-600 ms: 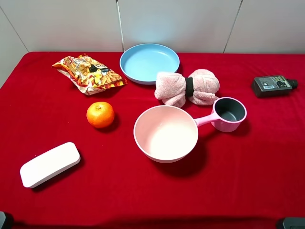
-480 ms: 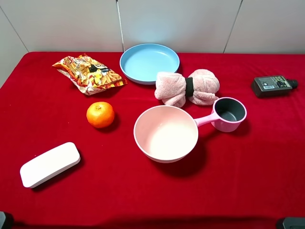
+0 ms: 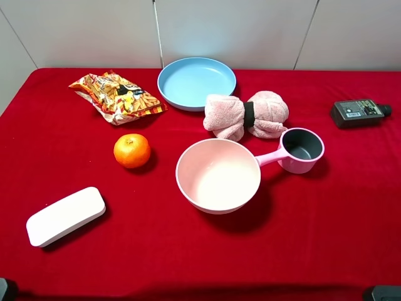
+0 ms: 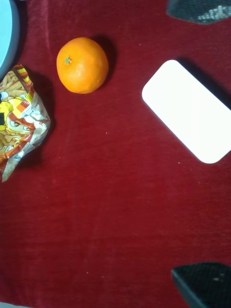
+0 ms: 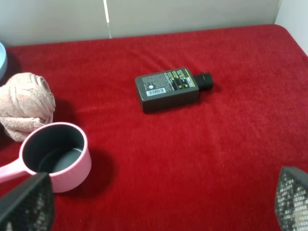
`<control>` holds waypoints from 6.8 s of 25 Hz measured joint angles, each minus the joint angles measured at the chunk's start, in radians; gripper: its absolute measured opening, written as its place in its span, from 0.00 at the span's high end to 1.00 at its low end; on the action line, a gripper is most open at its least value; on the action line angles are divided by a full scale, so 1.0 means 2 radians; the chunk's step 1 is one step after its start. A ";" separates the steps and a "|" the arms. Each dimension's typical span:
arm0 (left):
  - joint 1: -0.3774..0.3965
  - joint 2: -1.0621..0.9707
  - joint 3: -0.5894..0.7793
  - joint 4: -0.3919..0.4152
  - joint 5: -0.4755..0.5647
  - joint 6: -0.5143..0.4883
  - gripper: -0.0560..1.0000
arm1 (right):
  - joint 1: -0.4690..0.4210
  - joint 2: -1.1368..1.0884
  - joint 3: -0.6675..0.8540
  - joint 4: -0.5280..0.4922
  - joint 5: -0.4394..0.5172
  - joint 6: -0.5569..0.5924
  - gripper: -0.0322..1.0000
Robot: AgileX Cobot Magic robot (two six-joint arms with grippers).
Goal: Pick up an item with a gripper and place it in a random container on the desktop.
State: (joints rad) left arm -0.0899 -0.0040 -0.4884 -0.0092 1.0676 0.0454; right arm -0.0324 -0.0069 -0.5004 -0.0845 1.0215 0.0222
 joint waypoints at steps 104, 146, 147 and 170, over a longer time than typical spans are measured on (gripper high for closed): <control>0.000 0.000 0.000 0.000 0.000 0.000 0.01 | -0.073 1.032 -0.528 0.116 0.001 0.380 0.30; 0.000 0.000 0.000 0.000 0.000 0.000 0.01 | -0.093 1.114 -0.529 0.088 -0.071 0.437 0.30; 0.000 0.000 0.000 0.000 0.000 0.000 0.01 | -0.093 1.114 -0.529 0.088 -0.071 0.437 0.30; 0.000 0.000 0.000 0.000 0.000 0.000 0.01 | -0.093 1.118 -0.531 0.089 -0.070 0.441 0.50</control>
State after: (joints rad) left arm -0.0899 -0.0040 -0.4884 -0.0092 1.0676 0.0454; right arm -0.2181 2.2301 -1.5616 0.0945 0.8821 0.9041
